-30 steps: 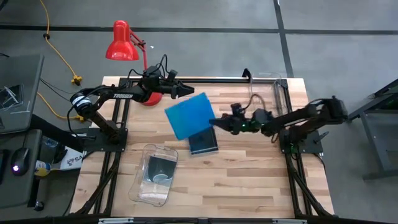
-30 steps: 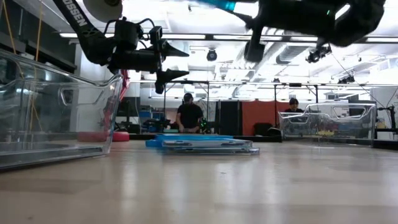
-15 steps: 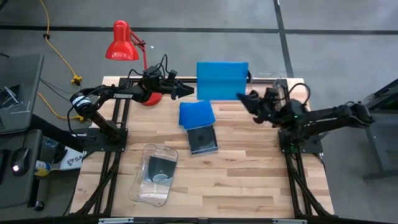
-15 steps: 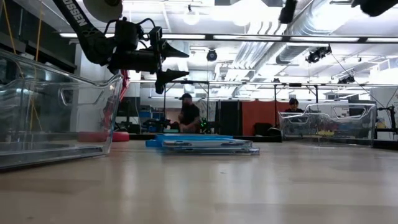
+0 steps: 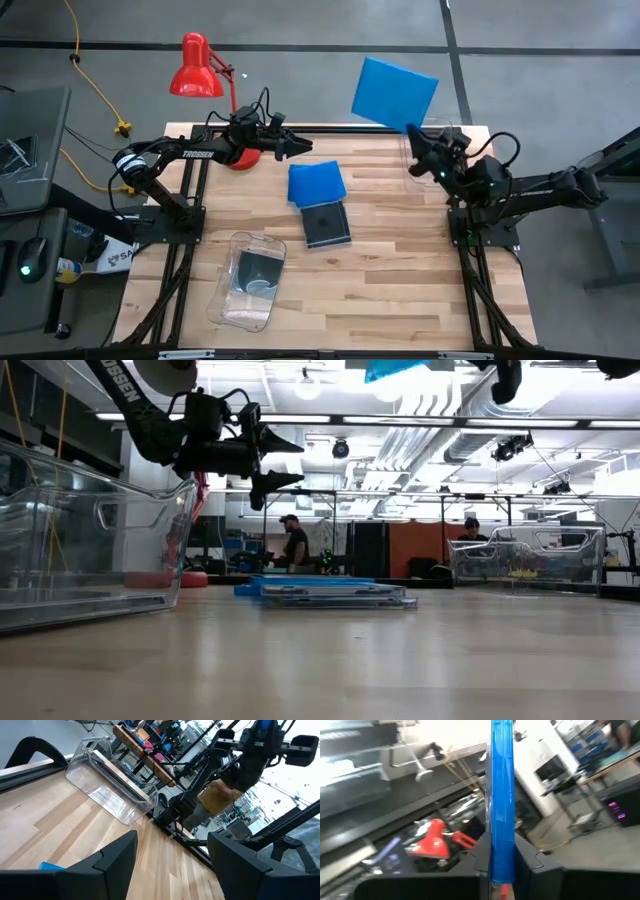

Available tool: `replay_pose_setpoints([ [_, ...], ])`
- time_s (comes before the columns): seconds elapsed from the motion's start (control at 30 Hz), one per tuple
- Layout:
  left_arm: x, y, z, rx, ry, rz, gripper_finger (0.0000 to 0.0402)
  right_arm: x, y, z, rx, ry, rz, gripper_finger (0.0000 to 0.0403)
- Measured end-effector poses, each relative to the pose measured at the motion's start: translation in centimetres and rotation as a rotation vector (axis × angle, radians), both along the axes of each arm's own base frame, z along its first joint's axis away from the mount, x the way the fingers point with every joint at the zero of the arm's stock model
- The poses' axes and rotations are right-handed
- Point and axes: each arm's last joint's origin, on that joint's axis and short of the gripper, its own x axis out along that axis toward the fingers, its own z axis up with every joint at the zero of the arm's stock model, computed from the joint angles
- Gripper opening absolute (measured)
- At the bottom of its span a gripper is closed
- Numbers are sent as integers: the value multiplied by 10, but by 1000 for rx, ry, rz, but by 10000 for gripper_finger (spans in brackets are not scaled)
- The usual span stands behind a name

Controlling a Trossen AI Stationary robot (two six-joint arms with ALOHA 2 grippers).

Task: Pick & place jewel cases by type
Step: Put the blue cd case into the top transparent bin

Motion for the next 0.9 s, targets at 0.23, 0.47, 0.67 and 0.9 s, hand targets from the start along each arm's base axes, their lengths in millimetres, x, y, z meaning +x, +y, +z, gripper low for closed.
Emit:
replay_pose_setpoints([
  [0.23, 0, 0, 0, 7, -1, -13, 239, -2, 6, 6, -35, 181, -185, 22],
  [0.47, 0, 0, 0, 27, 1, -15, 239, -6, 20, 40, -92, 550, -380, 23],
  [0.67, 0, 0, -3, 22, 24, -15, 239, -17, 25, 67, -114, 800, -504, 21],
  [0.9, 3, -5, -4, 32, 34, -29, 239, -26, 26, 77, -99, 953, -623, 22],
])
